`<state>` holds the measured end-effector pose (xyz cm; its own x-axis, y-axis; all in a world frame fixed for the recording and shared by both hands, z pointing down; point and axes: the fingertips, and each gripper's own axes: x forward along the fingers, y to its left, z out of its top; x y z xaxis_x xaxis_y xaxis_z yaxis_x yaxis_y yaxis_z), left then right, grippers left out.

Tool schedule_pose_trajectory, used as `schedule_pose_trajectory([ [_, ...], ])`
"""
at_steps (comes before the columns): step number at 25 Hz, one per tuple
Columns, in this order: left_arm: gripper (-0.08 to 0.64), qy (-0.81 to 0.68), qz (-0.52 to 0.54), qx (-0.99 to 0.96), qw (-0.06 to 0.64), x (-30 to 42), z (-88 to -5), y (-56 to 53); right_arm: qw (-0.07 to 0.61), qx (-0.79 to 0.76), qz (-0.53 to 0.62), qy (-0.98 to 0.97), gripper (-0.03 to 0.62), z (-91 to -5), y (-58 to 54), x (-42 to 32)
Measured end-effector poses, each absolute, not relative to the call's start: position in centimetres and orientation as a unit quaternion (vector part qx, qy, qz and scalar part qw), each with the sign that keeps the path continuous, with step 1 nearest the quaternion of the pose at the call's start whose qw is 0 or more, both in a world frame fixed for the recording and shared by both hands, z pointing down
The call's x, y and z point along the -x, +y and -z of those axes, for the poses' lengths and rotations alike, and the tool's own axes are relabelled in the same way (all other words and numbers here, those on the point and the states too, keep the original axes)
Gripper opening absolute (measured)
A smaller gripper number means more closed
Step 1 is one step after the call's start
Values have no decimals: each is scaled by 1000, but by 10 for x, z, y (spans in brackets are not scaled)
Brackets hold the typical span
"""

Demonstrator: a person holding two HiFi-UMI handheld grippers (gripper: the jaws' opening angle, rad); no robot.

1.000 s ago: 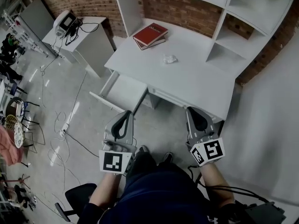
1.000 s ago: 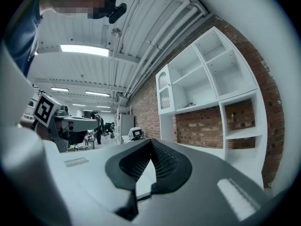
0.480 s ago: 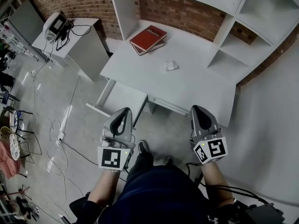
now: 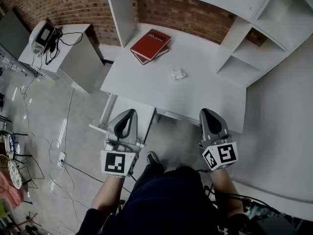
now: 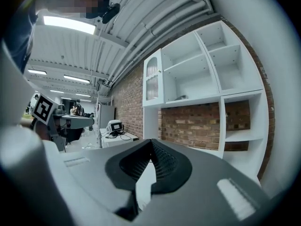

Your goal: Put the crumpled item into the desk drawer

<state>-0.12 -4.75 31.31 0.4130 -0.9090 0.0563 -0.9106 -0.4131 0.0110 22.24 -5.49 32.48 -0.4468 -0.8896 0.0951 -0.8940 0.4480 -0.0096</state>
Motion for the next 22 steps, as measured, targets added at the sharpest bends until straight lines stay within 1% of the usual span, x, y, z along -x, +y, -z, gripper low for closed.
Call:
schedule_pose_trajectory([
  [5, 3, -530, -17, -847, 35, 15, -328, -66, 55, -532, -36, -844, 2, -333, -67, -208],
  [11, 3, -529, -23, -847, 56, 12, -341, -80, 84, -523, -45, -847, 3, -349, -94, -209],
  [22, 3, -593, -67, -800, 65, 28, -358, -103, 128, -493, -51, -859, 3, -396, -199, -230],
])
